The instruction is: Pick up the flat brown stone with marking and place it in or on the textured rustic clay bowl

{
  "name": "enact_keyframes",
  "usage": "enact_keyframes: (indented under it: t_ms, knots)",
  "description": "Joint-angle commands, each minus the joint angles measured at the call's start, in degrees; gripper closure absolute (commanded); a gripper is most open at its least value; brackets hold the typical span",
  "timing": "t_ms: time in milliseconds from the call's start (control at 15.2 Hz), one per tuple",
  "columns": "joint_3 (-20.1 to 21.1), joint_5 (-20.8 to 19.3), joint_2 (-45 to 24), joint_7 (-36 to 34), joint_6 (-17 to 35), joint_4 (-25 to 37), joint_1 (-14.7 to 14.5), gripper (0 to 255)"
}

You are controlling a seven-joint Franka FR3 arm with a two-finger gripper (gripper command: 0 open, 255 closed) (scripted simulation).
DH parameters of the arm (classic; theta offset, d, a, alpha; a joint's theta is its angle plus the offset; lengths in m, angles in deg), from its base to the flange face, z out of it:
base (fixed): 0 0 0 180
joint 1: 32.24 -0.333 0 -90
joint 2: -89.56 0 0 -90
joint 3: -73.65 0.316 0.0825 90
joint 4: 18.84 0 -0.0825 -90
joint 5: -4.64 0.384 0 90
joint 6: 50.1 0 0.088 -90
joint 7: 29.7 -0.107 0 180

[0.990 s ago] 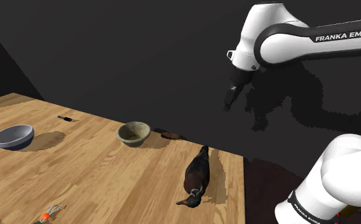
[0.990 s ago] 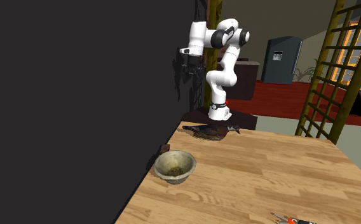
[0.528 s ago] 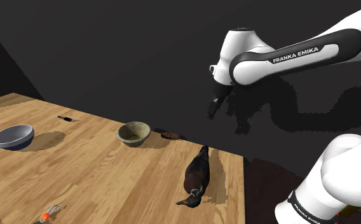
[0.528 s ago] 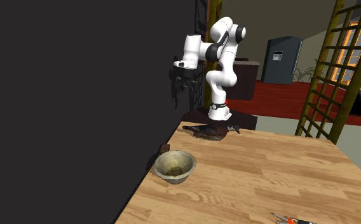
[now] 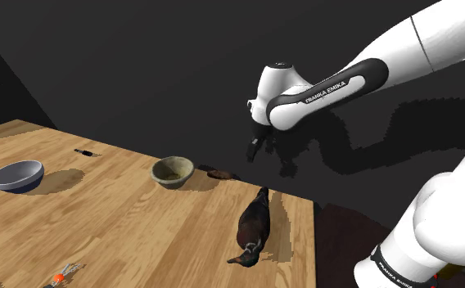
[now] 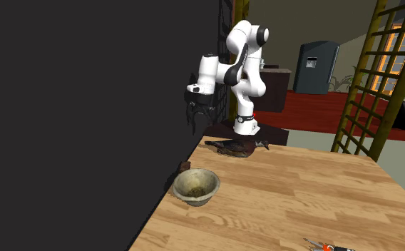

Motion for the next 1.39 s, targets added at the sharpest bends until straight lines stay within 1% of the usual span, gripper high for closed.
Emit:
enact_keyframes:
  t_ms: [0, 462, 858, 1188, 1320]
  knots:
    - [0.3, -1.4, -5.2, -0.5, 3.5, 2.0, 0.0, 0]
    - [0.1, -6.4, -21.3, -1.9, 10.6, 11.7, -0.9, 0]
    - [-0.2, -10.1, -34.4, -2.6, 13.5, 22.4, -2.0, 0]
    - [0.8, -13.0, -38.2, -4.6, 15.5, 23.9, -0.6, 0]
    - [0.6, -13.6, -39.7, -5.0, 16.2, 24.6, -0.6, 0]
